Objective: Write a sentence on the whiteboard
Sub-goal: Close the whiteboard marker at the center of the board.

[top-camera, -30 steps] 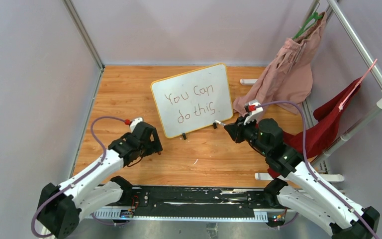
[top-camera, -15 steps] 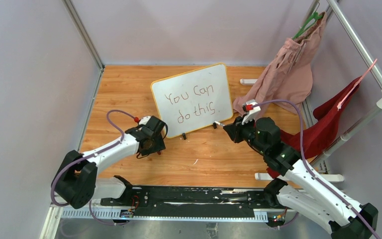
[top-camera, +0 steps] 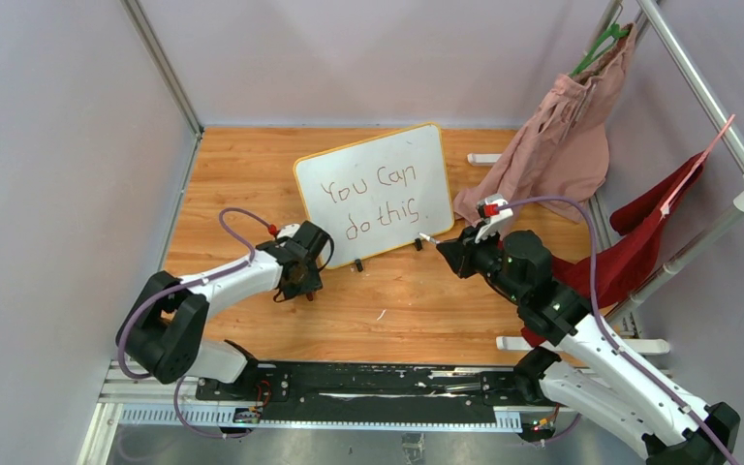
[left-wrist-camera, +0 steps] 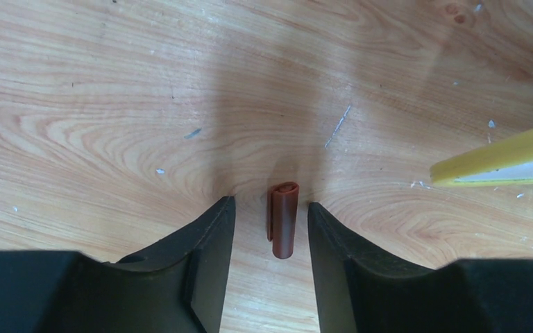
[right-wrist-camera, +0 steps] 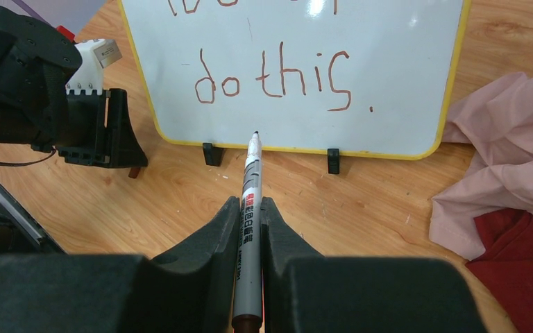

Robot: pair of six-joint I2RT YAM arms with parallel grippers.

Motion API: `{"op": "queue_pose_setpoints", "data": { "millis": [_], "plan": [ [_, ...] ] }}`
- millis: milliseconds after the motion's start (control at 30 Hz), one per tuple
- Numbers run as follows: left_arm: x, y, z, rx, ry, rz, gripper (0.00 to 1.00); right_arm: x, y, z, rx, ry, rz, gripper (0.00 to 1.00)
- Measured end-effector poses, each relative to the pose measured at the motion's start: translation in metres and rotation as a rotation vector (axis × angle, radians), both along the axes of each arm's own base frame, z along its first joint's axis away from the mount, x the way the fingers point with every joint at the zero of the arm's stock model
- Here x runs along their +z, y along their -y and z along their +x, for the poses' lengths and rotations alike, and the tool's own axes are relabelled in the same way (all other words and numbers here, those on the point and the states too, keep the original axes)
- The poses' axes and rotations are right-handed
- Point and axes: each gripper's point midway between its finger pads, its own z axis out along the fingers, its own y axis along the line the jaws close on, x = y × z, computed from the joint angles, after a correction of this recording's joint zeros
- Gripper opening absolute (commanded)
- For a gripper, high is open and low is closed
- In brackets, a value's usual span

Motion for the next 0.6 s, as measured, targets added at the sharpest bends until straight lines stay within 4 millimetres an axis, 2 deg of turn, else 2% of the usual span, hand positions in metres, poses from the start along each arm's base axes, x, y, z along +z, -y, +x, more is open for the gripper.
{"op": "queue_pose_setpoints", "data": {
  "millis": [333,600],
  "plan": [
    [-0.0018,-0.0007,0.0052,0.007,-0.007,0.026,0.37,0.0005,0.0,0.0,0.0,0.001,0.0,0.0],
    [-0.0024,0.0009,0.009,0.007,-0.018,0.038,0.33,0.0007,0.0001,0.0,0.0,0.001,0.001,0.0]
  ]
}}
